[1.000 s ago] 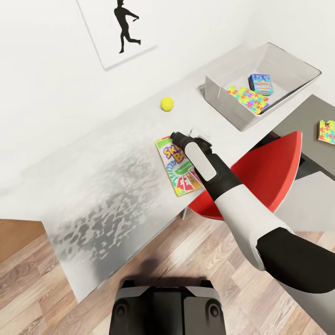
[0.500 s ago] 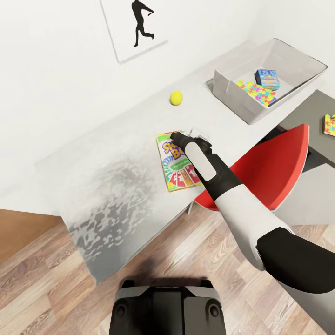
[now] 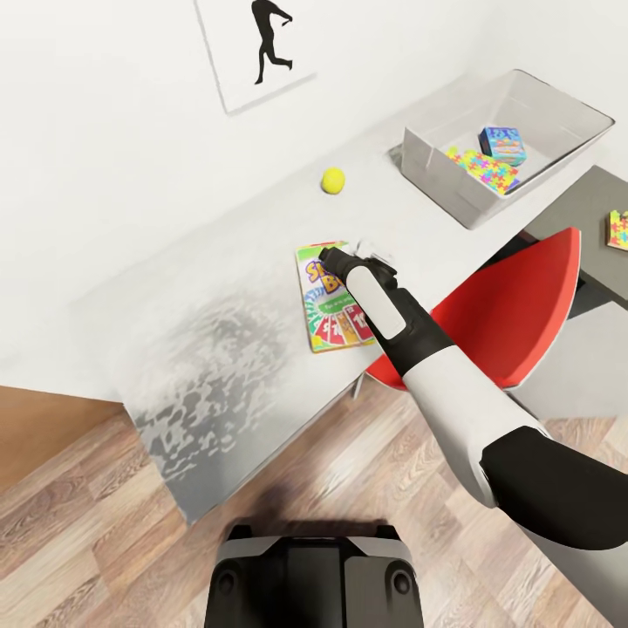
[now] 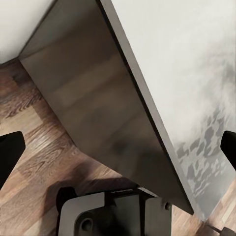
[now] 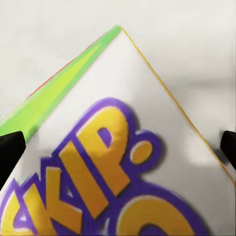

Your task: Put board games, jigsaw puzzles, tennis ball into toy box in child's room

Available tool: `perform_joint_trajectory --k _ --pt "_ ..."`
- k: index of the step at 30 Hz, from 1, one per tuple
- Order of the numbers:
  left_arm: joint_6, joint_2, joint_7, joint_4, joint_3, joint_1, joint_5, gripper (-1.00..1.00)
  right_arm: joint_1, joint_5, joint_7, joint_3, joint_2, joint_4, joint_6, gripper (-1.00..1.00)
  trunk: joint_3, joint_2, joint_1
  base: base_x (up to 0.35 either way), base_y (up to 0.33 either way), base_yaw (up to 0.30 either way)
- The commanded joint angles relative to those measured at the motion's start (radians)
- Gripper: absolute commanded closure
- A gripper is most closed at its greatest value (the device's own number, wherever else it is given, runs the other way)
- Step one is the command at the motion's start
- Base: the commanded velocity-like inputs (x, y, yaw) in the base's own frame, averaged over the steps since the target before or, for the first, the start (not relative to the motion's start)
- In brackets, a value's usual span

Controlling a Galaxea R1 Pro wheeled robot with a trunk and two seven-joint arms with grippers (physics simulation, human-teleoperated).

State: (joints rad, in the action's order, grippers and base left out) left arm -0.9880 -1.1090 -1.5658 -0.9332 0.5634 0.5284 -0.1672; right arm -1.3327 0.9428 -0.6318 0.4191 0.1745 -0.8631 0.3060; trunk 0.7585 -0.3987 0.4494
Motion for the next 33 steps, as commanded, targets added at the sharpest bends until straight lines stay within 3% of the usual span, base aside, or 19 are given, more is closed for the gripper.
perform_joint_trajectory --k 1,20,33 --pt "-0.011 -0.001 -0.005 0.0 0.0 0.001 0.002 -1.0 0.0 0.011 -0.008 0.001 0.0 0.044 0.005 -1.0 0.001 -0.001 0.001 -0.103 0.024 0.0" --pt "-0.011 0.001 -0.005 0.0 -0.001 0.001 0.002 -1.0 0.0 0.011 -0.008 0.001 0.0 0.044 0.007 -1.0 0.001 -0.001 0.001 -0.067 0.051 0.0" --pt "-0.011 0.001 -0.005 0.0 0.0 0.001 0.002 -1.0 -0.008 0.012 -0.008 0.0 0.0 0.038 0.007 -1.0 0.001 -0.001 0.001 0.043 -0.061 0.0"
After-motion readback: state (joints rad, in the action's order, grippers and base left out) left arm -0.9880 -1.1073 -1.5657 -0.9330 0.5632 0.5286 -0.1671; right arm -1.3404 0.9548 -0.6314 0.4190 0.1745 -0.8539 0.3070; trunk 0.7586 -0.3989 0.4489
